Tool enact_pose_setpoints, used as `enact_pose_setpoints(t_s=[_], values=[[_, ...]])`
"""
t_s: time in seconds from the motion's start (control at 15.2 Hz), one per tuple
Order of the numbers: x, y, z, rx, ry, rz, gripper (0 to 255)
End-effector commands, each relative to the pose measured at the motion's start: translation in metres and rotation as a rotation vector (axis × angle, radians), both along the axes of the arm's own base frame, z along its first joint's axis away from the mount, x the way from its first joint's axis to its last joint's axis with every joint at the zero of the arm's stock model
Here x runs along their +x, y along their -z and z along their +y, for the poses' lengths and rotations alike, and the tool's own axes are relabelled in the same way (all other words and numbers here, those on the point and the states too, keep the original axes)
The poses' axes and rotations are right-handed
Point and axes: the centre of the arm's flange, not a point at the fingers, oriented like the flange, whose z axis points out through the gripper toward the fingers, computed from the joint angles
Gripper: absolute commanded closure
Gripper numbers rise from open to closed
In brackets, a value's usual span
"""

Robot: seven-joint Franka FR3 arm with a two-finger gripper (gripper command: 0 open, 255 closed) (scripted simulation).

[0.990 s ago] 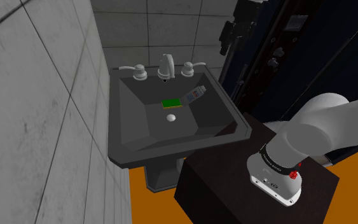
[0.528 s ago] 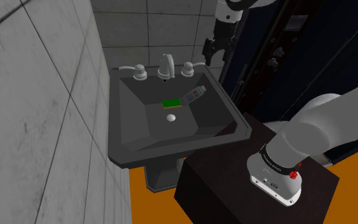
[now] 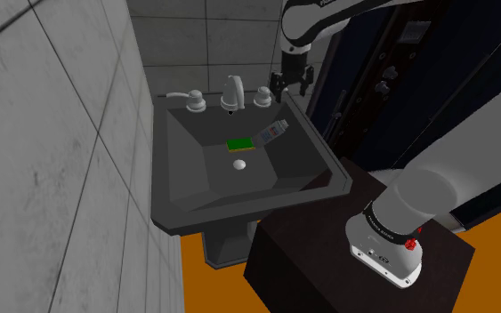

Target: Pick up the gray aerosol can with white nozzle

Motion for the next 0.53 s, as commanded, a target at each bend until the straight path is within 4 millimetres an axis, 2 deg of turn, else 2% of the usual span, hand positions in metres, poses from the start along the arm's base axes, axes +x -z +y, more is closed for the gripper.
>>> enact_pose_setpoints(t_s=[0.0, 0.46], values=[[0.016, 0.022, -0.005, -0.024, 0.032, 0.016, 0], [0.065, 0.097, -0.039, -0.105, 0.140, 0.073, 0]])
